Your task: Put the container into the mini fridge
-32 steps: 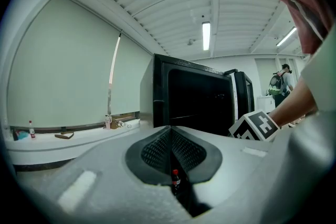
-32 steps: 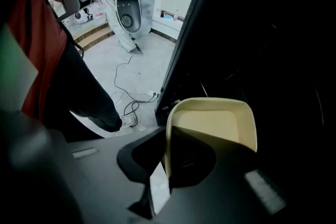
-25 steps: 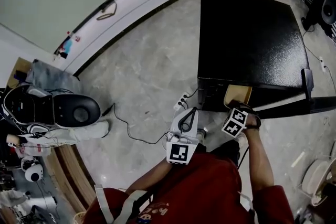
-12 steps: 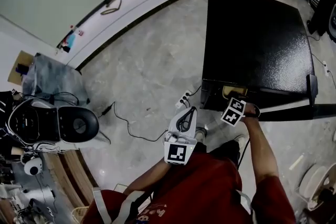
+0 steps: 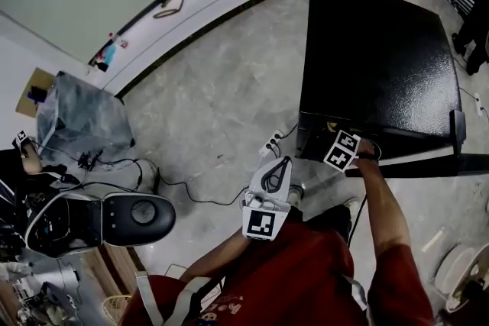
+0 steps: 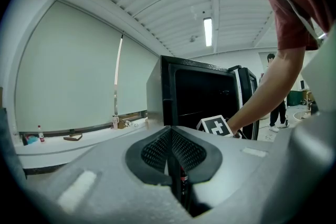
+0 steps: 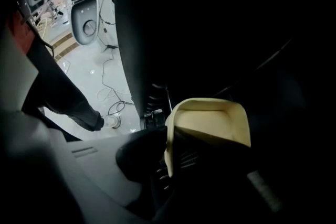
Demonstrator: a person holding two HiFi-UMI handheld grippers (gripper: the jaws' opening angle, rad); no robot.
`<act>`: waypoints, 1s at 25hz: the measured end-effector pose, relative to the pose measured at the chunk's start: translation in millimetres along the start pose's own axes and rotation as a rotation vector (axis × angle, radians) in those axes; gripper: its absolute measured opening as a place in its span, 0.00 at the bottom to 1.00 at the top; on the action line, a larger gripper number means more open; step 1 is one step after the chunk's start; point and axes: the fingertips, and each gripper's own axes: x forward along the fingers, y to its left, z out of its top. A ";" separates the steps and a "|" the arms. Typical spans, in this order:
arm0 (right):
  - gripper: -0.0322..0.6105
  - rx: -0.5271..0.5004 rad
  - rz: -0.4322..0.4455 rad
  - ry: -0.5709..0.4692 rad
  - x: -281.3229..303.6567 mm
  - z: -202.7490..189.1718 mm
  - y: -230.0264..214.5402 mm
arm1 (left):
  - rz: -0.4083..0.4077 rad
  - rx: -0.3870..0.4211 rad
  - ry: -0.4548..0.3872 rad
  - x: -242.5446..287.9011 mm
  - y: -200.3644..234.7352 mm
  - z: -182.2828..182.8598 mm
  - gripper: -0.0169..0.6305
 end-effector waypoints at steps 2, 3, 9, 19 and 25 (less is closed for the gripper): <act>0.09 -0.001 -0.019 -0.001 3.3 -1.6 -3.8 | 0.006 -0.001 -0.005 -0.6 -0.4 0.1 0.03; 0.09 0.003 -0.027 -0.001 4.1 -0.5 -5.9 | 0.008 0.000 -0.006 -1.3 0.8 1.0 0.03; 0.10 0.008 -0.077 0.005 4.4 7.0 -20.9 | 0.008 0.002 -0.006 -5.0 4.8 7.9 0.03; 0.32 0.028 -0.154 0.005 2.5 3.0 -27.5 | -0.002 -0.009 -0.008 -6.1 0.3 5.1 0.03; 0.33 0.057 -0.203 -0.036 -14.6 6.2 -26.3 | -0.018 -0.018 -0.005 -3.3 -2.6 1.6 0.03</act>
